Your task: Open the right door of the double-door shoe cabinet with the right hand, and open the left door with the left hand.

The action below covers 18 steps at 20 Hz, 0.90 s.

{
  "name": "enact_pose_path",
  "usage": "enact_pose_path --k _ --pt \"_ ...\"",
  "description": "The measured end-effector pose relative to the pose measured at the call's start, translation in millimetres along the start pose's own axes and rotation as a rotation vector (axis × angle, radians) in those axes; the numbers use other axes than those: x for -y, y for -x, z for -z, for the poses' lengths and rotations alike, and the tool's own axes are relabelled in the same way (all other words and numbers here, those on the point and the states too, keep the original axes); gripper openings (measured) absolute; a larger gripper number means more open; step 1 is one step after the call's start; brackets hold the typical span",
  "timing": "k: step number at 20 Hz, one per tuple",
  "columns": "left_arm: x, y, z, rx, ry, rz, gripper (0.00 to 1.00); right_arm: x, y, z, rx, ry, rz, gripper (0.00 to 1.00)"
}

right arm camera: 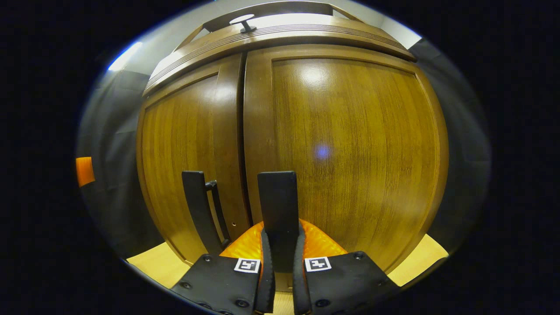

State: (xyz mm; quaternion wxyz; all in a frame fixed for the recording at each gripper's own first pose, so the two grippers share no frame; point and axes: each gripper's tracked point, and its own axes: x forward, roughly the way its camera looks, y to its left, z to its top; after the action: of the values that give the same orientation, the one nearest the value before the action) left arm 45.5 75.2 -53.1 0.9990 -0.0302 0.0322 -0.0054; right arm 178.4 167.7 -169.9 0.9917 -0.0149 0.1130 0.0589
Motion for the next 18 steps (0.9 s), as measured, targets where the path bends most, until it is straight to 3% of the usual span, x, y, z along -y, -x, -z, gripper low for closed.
enact_pose_path --k 2,3,10,11,12,17,18 --pt "5.9 -0.3 0.8 -0.001 0.001 0.012 0.92 -0.7 4.5 -0.3 -0.007 -0.018 -0.024 0.20" --pt "8.2 -0.9 2.1 -0.004 0.004 0.018 0.92 -1.2 8.7 -1.1 -0.006 -0.017 -0.035 0.24" --pt "25.7 0.6 5.2 -0.006 0.010 0.051 0.95 2.2 66.0 2.7 -0.009 0.011 -0.116 0.24" --pt "27.2 2.5 6.2 -0.005 0.011 0.054 0.95 3.9 73.9 2.8 -0.009 0.012 -0.123 0.20" --pt "28.6 3.6 6.1 -0.004 0.012 0.057 0.95 6.3 81.4 3.4 -0.011 0.015 -0.131 0.24" --pt "39.5 2.2 8.0 -0.004 0.015 0.072 0.95 18.5 116.5 3.1 -0.022 0.015 -0.137 0.24" --pt "41.6 3.0 8.4 -0.003 0.015 0.077 0.95 22.4 124.4 2.4 -0.020 0.018 -0.136 0.19"
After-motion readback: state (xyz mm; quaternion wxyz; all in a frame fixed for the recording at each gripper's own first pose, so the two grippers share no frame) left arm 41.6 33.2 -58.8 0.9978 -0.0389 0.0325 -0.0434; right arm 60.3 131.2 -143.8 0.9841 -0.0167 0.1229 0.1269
